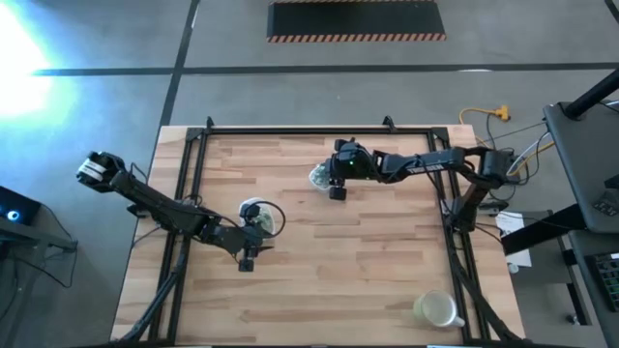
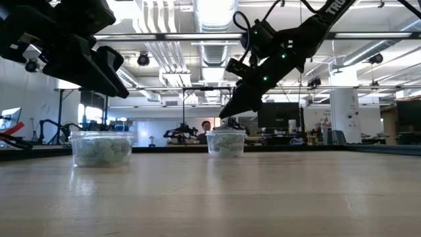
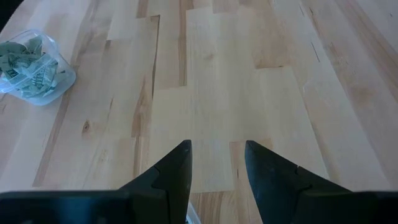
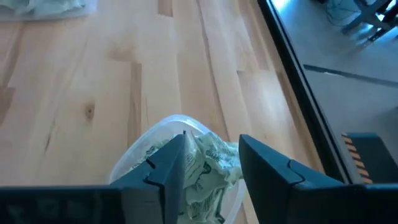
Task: Pick and place items into bin
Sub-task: Put the stevia packet into the small transparent container
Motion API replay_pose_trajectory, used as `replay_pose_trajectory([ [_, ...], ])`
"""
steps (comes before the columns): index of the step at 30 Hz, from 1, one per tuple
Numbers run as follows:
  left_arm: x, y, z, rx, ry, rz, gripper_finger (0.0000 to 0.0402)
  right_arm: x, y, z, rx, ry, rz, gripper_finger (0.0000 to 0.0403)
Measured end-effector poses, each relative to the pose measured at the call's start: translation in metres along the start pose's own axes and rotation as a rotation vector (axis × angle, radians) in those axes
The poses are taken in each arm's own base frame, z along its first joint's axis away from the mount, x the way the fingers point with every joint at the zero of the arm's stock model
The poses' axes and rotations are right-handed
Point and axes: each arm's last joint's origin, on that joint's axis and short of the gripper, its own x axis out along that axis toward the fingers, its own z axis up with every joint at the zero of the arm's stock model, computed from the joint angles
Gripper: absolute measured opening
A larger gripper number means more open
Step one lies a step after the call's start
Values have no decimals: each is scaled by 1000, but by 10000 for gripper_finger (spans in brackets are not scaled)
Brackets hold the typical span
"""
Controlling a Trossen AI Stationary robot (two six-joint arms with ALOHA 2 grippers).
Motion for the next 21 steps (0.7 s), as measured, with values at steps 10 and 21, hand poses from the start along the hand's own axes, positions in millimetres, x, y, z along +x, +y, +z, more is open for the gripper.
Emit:
replay_pose_trajectory([
  [10, 0, 0, 0, 0, 0, 0, 132, 3, -3, 1, 42, 0, -86, 143],
  [21, 0, 0, -1, 1, 3, 1, 132, 15, 8, -17, 12, 135, -21, 143],
])
